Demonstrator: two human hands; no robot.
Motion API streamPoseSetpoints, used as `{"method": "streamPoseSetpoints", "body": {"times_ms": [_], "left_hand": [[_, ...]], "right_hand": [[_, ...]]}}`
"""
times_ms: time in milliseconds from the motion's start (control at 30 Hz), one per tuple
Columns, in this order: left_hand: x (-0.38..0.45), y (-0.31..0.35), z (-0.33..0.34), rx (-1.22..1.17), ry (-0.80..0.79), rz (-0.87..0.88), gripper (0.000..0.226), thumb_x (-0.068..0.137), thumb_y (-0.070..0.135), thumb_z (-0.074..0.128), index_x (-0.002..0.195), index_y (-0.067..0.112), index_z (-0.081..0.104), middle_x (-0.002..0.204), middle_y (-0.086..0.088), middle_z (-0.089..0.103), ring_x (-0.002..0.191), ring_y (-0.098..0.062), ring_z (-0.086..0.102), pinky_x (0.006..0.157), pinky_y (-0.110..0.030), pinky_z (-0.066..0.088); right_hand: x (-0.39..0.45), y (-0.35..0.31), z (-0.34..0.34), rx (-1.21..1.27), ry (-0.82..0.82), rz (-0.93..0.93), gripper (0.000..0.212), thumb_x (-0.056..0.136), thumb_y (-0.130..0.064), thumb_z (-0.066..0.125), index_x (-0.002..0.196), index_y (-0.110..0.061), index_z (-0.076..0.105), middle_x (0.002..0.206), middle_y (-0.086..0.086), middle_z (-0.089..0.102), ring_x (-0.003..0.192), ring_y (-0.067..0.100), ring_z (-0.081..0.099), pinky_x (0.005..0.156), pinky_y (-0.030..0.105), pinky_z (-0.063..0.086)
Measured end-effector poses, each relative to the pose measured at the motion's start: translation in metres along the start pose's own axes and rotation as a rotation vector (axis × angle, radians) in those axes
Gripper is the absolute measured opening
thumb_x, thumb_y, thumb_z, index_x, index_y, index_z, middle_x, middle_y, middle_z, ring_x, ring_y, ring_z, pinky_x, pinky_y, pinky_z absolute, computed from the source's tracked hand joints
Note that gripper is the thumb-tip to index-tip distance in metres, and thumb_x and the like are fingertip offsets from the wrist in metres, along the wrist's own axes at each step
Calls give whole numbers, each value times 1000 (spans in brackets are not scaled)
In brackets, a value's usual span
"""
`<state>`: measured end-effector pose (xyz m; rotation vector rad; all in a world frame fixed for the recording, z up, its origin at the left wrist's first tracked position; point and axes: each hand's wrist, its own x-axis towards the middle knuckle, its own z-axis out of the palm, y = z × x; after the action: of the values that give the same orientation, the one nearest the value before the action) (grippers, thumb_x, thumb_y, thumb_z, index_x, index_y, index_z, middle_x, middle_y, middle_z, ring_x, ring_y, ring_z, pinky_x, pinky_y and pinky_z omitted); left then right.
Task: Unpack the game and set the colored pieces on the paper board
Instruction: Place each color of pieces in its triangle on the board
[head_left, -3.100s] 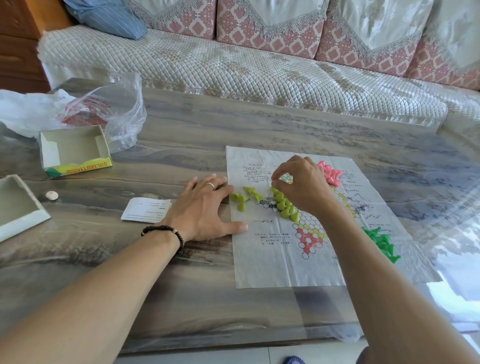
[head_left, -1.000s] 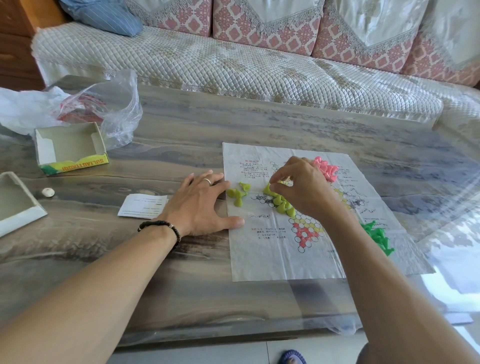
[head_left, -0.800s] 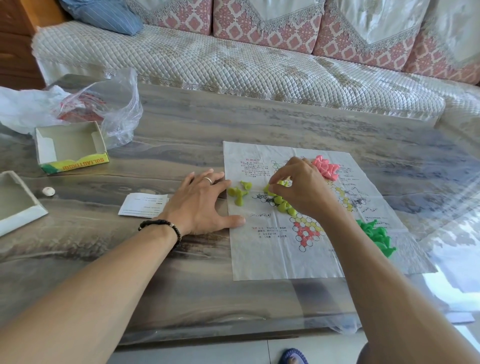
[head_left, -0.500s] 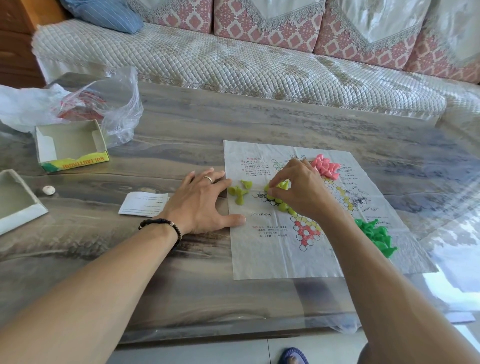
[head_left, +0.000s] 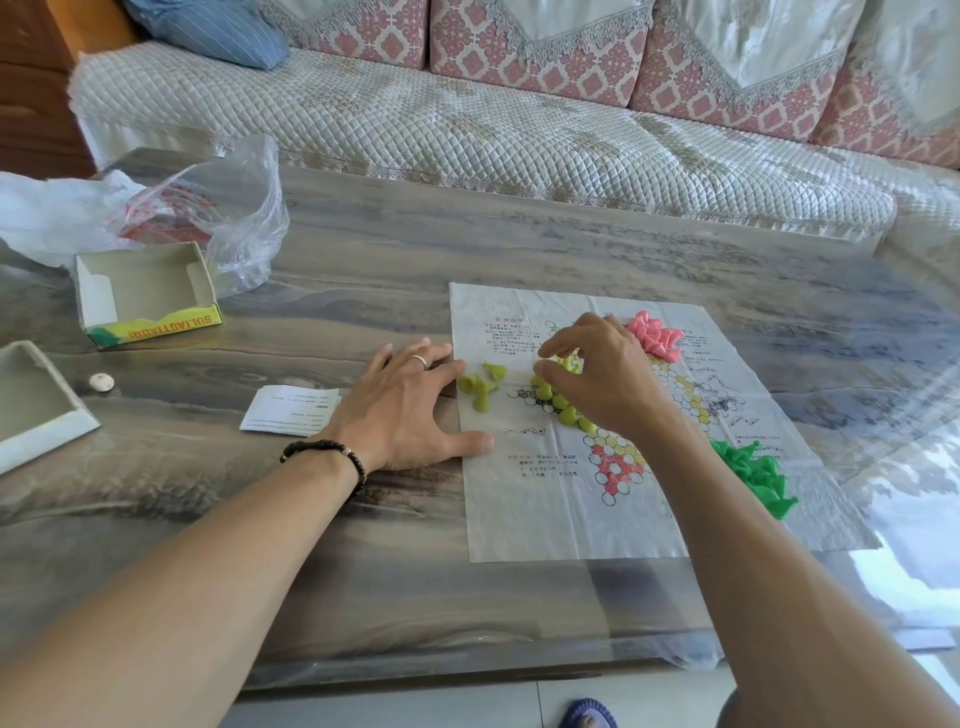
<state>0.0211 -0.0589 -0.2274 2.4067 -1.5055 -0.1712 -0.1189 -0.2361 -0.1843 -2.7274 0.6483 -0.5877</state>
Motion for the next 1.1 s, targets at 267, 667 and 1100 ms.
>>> {"method": "streamPoseSetpoints", "body": {"times_ms": [267, 667, 1100], "left_hand": [[-1, 3, -2, -13, -9, -9, 110, 54, 90, 34, 146, 29, 33, 158, 6, 21, 147, -11, 5, 120, -40, 1], [-3, 4, -2, -16, -29, -12, 99, 66, 84, 47, 147, 29, 31, 158, 6, 20, 147, -11, 4, 120, -42, 1], [-2, 3, -1, 12, -31, -7, 107, 58, 88, 37, 147, 29, 30, 159, 6, 19, 147, -11, 4, 120, -42, 2]], "right_hand": [[23, -29, 20, -194, -51, -121, 28, 90, -47, 56, 107, -29, 68, 95, -13, 68, 106, 17, 46, 90, 38, 28], [34, -45, 24, -204, -243, -164, 25, 93, -19, 49, 107, -28, 69, 95, -10, 62, 105, 18, 47, 84, 36, 24], [5, -16, -25, 153, -115, 40, 10, 83, -12, 68, 83, -22, 70, 78, -13, 67, 79, -3, 60, 66, 4, 43]]}}
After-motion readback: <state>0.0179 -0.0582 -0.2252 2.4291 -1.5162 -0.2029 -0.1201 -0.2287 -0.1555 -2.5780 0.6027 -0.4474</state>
